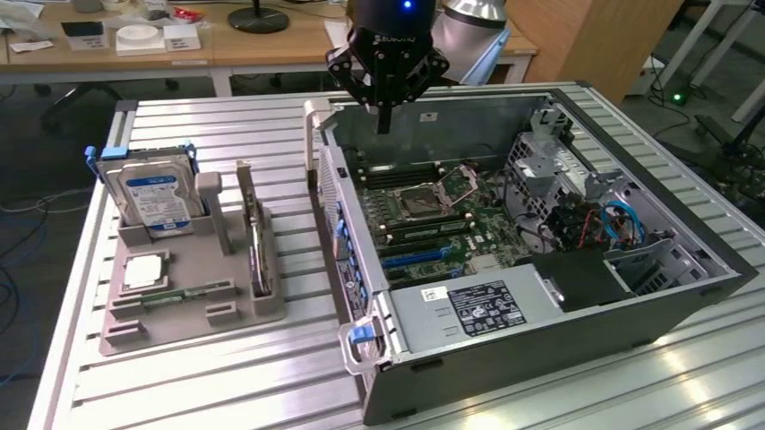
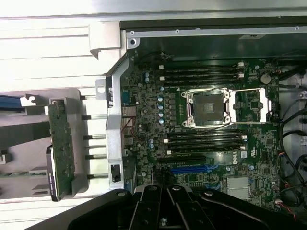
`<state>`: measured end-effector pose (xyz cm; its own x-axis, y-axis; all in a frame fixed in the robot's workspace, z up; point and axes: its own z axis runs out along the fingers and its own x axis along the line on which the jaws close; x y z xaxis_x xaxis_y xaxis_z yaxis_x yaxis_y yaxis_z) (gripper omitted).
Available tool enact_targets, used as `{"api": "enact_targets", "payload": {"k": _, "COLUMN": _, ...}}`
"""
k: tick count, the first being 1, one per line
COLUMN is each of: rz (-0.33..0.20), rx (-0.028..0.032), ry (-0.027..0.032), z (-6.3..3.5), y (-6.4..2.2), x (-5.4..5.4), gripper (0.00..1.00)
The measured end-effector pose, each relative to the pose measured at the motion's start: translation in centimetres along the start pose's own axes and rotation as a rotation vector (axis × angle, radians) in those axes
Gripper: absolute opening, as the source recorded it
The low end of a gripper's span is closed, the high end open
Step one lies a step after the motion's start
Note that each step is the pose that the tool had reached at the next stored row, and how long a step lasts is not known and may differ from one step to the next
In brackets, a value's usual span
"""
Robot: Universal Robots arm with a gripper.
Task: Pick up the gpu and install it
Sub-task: 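Reach for the gpu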
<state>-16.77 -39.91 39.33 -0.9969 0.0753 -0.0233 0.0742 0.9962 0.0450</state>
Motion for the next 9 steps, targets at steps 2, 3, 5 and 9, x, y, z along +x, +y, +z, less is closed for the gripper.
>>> {"api": "enact_targets", "payload": {"k": 2, "rz": 0.000, "rx": 0.0000, "ry": 0.0000, "z": 0.00, "y": -0.01, "x": 0.17, "gripper": 0.11}}
{"api": "enact_targets", "payload": {"k": 3, "rz": 0.000, "rx": 0.0000, "ry": 0.0000, "z": 0.00, "y": -0.02, "x": 0.26, "gripper": 0.11}}
{"api": "enact_targets", "payload": {"k": 5, "rz": 0.000, "rx": -0.0001, "ry": 0.0000, "z": -0.01, "y": -0.04, "x": 0.46, "gripper": 0.11}}
{"api": "enact_targets", "payload": {"k": 9, "rz": 0.000, "rx": 0.0000, "ry": 0.0000, "z": -0.02, "y": -0.07, "x": 0.78, "gripper": 0.11}}
